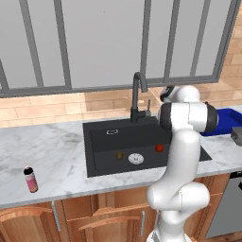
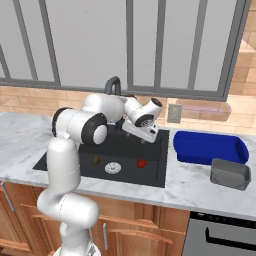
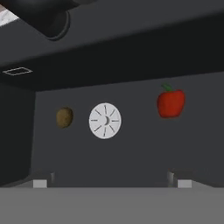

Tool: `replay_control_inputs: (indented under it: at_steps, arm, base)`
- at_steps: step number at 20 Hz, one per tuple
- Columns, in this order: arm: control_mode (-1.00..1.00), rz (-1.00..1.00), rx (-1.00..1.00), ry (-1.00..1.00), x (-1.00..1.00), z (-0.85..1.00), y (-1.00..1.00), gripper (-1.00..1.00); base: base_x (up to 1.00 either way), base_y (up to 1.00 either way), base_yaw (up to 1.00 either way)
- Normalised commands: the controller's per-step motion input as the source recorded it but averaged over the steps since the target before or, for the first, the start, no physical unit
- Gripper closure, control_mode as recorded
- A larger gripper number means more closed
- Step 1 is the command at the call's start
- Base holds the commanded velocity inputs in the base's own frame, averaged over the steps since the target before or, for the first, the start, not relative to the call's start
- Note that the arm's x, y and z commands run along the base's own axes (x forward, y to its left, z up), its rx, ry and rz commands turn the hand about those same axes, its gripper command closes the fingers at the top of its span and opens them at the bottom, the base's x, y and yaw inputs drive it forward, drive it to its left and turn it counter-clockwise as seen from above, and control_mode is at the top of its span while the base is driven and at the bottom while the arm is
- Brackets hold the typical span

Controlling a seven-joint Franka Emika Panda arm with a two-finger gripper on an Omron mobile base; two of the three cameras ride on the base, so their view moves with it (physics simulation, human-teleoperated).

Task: Pick up all produce items and place them in the sink. Turn on the sink faucet to wash them. Then turn the sink off and put them in the tray.

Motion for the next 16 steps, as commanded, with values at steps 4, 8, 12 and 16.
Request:
replay_control_inputs:
  at_steps: [4, 8, 12, 16]
  arm:
    - [-1.00, 0.02, 0.04, -0.13, 0.20, 0.12, 0.00, -1.00]
    - [-1.00, 0.01, 0.04, -0.07, 0.32, 0.08, 0.00, -1.00]
    - [-1.00, 0.00, 0.02, -0.08, 0.24, 0.07, 0.00, -1.00]
    - [-1.00, 0.00, 0.02, -0.05, 0.24, 0.01, 0.00, -1.00]
  base:
    - [0.00, 0.00, 0.00]
    - [0.00, 0.00, 0.00]
    - [0.00, 0.00, 0.00]
    - [0.00, 0.00, 0.00]
